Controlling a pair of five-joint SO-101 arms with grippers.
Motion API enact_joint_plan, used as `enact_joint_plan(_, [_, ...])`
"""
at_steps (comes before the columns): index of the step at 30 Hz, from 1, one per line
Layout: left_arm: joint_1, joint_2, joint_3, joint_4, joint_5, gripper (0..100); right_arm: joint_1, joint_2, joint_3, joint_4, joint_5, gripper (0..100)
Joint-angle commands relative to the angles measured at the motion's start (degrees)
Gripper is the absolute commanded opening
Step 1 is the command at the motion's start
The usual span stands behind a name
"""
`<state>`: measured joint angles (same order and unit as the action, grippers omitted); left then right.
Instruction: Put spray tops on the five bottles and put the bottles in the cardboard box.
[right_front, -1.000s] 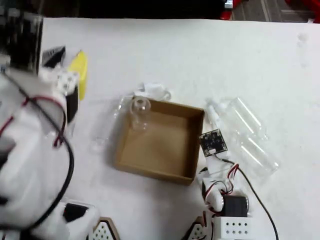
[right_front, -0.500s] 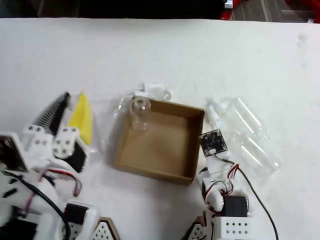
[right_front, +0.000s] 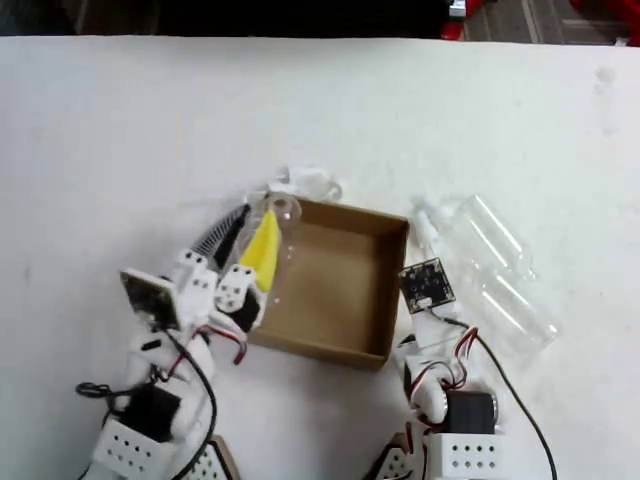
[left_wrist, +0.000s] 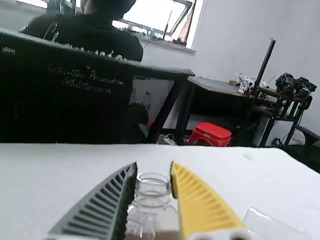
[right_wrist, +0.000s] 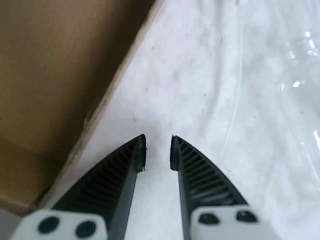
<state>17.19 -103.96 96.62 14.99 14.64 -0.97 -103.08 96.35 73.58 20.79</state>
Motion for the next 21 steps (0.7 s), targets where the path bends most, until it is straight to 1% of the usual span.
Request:
enact_joint_plan(1, [-0.2, -0.3, 0.4, -1.3, -1.6, 2, -0.1, 0.0, 0.5, -1.0, 0.3, 6.7])
enact_joint_plan(10, [1.0, -0.5, 0.4, 12.7, -1.8, 2, -0.1, 0.0, 0.5, -1.0, 0.3, 6.7])
enact_joint_plan(13, [1.0, -0.5, 0.4, 16.1, -1.8, 2, -0.1, 0.0, 0.5, -1.0, 0.3, 6.7])
enact_joint_plan(15, [1.0, -0.6, 0.4, 17.5, -1.8, 2, -0.1, 0.0, 0.5, -1.0, 0.3, 6.7])
enact_joint_plan(21, [0.6, -0.6, 0.4, 17.9, -1.8, 2, -0.1, 0.0, 0.5, -1.0, 0.3, 6.7])
